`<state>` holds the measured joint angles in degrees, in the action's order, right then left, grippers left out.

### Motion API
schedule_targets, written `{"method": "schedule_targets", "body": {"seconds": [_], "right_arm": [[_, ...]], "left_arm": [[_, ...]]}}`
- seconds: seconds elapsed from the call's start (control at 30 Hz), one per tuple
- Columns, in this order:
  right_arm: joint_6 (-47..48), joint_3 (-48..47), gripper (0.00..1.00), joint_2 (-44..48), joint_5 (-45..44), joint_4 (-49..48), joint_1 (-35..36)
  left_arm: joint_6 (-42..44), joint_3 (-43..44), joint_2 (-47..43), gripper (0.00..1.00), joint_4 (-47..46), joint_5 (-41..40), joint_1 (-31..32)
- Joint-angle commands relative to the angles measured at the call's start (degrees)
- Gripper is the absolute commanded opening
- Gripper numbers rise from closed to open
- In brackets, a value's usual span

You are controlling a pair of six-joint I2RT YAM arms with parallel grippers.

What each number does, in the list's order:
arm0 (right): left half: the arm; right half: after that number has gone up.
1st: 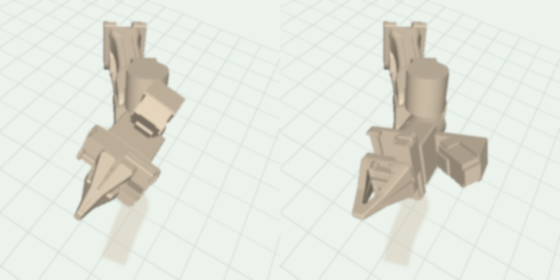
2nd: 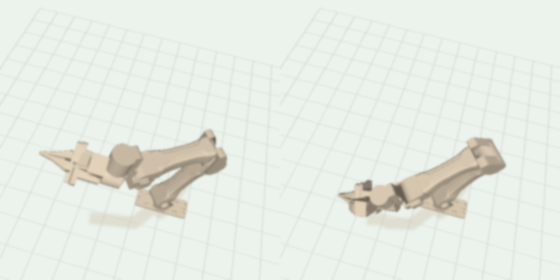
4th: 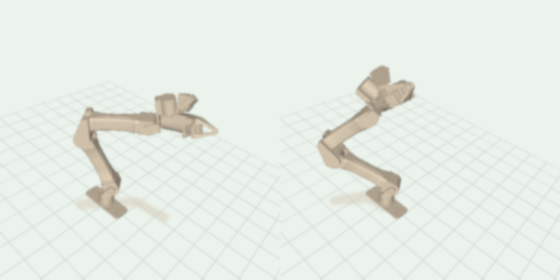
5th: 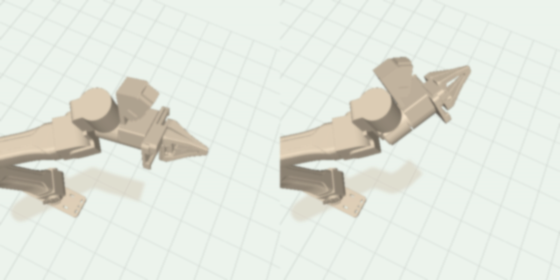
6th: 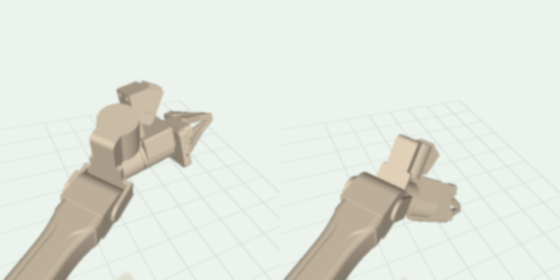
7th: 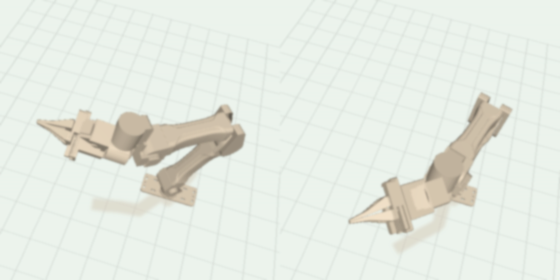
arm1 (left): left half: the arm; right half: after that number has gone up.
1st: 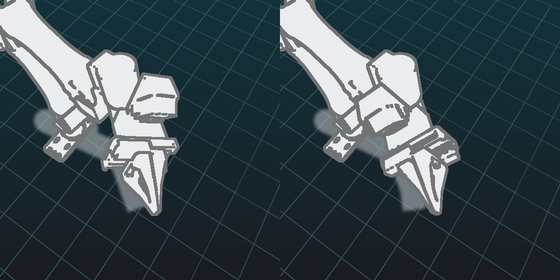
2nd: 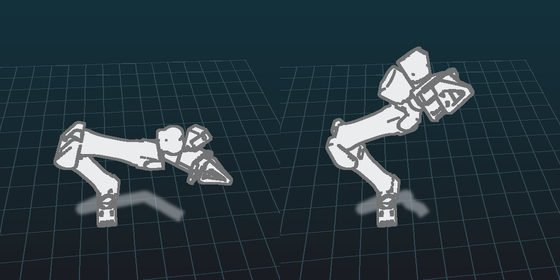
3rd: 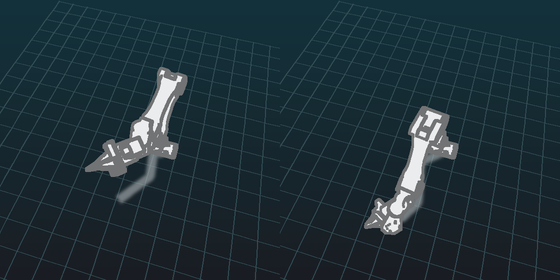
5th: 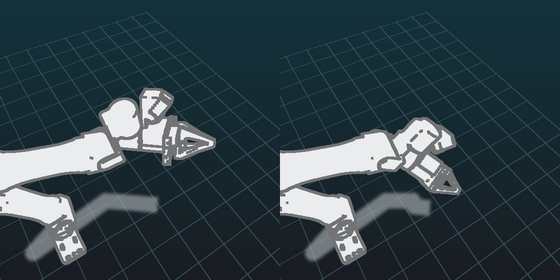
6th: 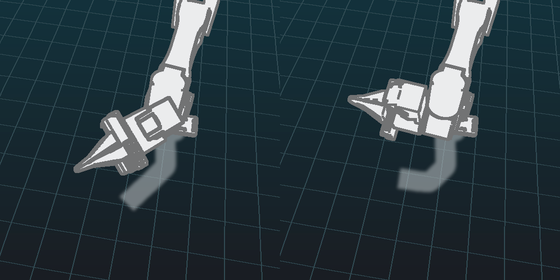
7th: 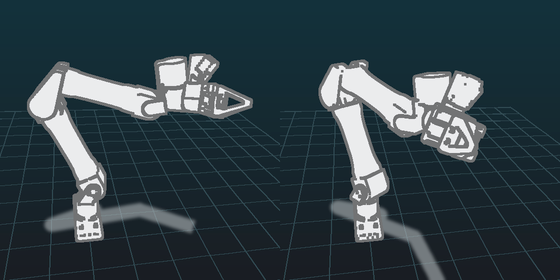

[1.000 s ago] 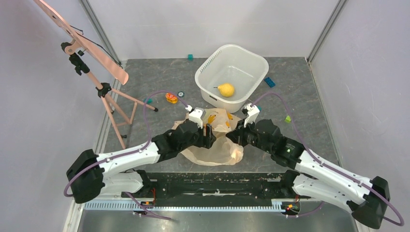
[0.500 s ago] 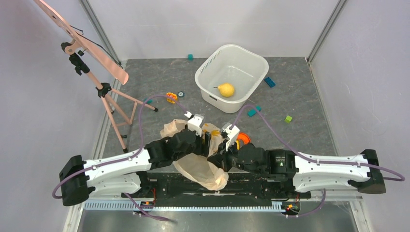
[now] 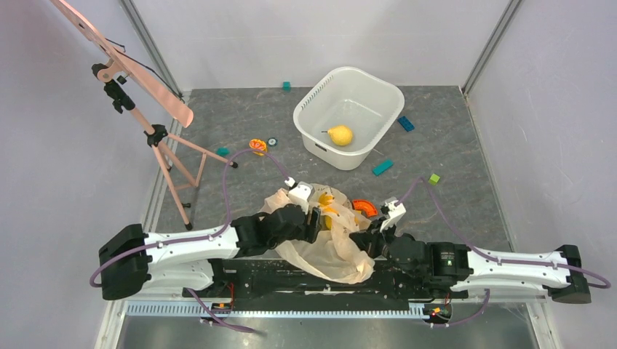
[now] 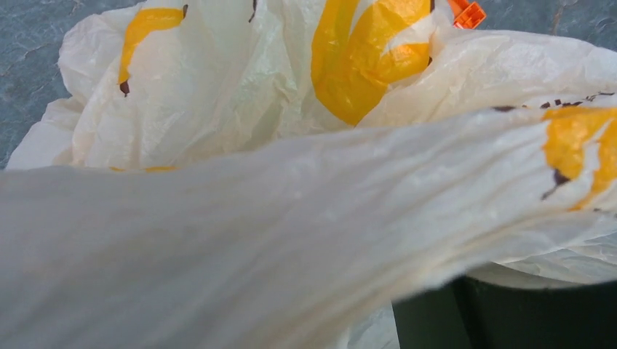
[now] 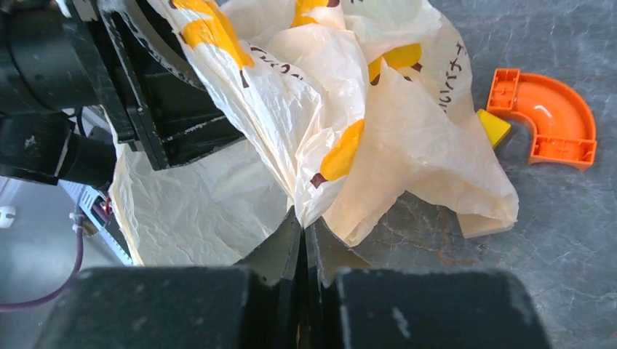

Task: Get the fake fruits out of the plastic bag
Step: Adjust the plastic bag at the center of the board, then take out the fake fruit from the plastic bag.

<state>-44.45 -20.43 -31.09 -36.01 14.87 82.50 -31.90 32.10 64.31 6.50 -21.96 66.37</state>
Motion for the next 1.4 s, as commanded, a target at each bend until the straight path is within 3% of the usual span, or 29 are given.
{"method": "schedule_targets", "body": {"seconds": [0.0, 0.1, 0.17, 0.27, 0.43, 0.57, 0.83, 1.03, 1.23, 1.37], "right_arm": [[3.9, -0.7, 0.15, 4.1, -4.1, -5.7, 0.2], [7.8, -4.0, 0.58, 4.9, -6.0, -4.3, 0.2], [9.3, -6.0, 0.72, 5.4, -9.5, -2.7, 0.2], [10.1, -8.2, 0.79, 6.2, -15.2, -0.7, 0.1], [6.0, -13.7, 0.72, 4.2, -26.0, 9.5, 0.0], [5.6, -18.8, 0.71, -1.0, -25.4, 16.6, -2.5], [16.4, -20.5, 0.73, -14.4, -1.8, 10.8, -24.1], [21.8, -16.7, 0.64, -17.9, 13.7, 3.0, -39.6], [24.2, -12.8, 0.48, -24.7, 26.6, -6.0, -45.7], [24.6, -11.8, 0.45, -28.1, 30.4, -10.1, -46.2]], "left_arm": [[0.1, 0.2, 1.1, 0.76, -6.1, -4.3, 1.1], [0.2, 0.3, 2.5, 0.76, -6.3, -6.2, 1.3], [0.2, 0.2, 3.4, 0.76, -6.3, -7.4, 1.3], [0.6, 0.5, 4.6, 0.76, -8.9, -9.4, 1.2], [1.9, 2.6, 7.3, 0.75, -10.1, -10.2, 1.2], [2.4, 2.1, 8.0, 0.75, -12.7, -7.8, 1.3], [2.4, -0.4, 5.4, 0.75, -15.9, -5.5, 1.8], [3.2, -0.2, 6.0, 0.75, -18.2, -2.4, 2.1], [4.2, 0.3, 9.5, 0.74, -20.6, -3.0, 2.1], [5.0, 0.6, 11.6, 0.69, -21.6, -3.0, 2.1]]}}
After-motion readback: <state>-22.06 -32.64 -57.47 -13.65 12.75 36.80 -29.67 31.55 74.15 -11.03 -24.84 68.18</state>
